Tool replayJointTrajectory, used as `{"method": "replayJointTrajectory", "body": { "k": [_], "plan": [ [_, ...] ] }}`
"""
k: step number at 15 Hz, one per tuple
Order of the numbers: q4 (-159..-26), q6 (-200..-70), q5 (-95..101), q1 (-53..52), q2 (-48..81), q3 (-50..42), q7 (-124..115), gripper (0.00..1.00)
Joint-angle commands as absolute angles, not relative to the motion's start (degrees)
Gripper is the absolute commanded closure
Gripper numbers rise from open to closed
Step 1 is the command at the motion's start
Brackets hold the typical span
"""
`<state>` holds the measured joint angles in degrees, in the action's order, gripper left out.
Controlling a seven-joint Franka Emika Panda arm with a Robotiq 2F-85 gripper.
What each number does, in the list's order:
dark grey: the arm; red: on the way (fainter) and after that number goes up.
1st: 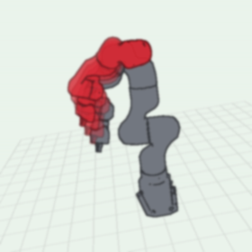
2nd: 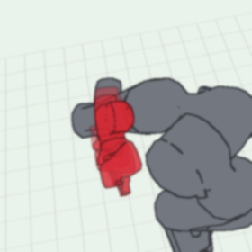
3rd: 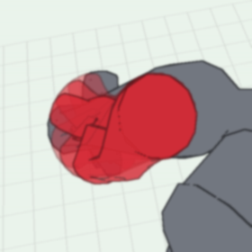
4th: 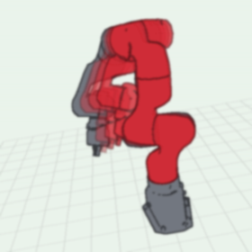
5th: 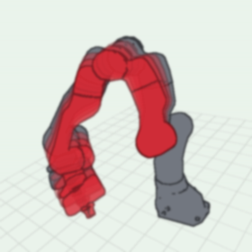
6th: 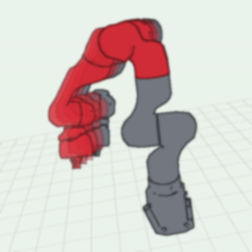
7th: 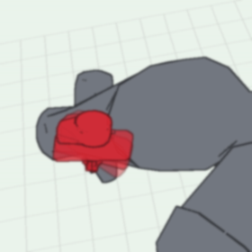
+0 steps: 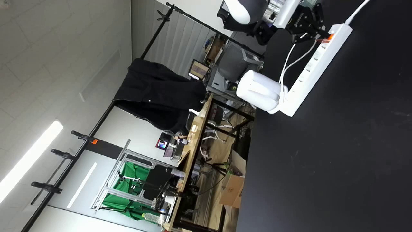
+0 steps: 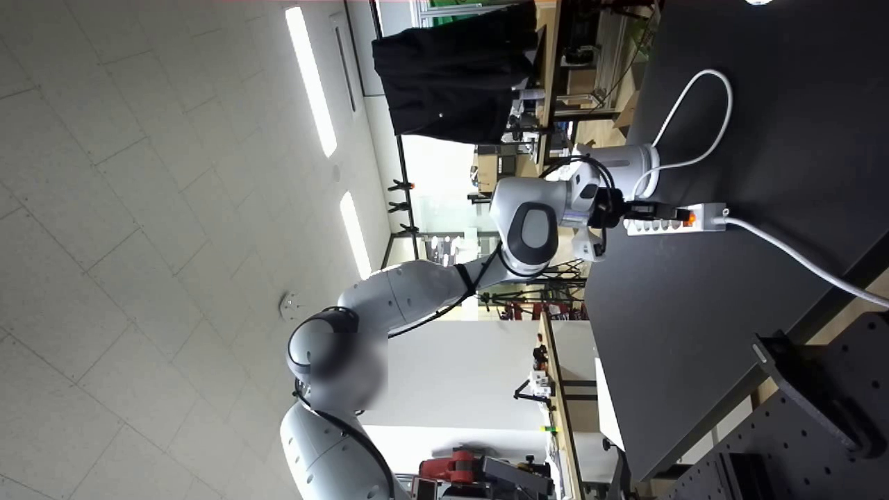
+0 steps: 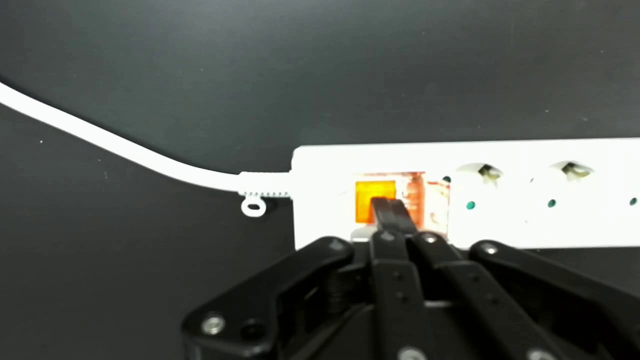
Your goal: Switch off the extension cable
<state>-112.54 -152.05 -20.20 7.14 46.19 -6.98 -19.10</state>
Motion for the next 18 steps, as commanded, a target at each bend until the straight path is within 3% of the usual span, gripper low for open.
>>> {"method": "replayJointTrajectory", "body": {
  "k": [1, 18],
  "plan": [
    [-110.87, -150.51, -20.15, 6.60, 47.07, -7.35, -22.06, 1.00],
    [-111.12, -152.66, -20.46, 5.46, 48.58, -7.56, -24.71, 1.00]
  ]
}}
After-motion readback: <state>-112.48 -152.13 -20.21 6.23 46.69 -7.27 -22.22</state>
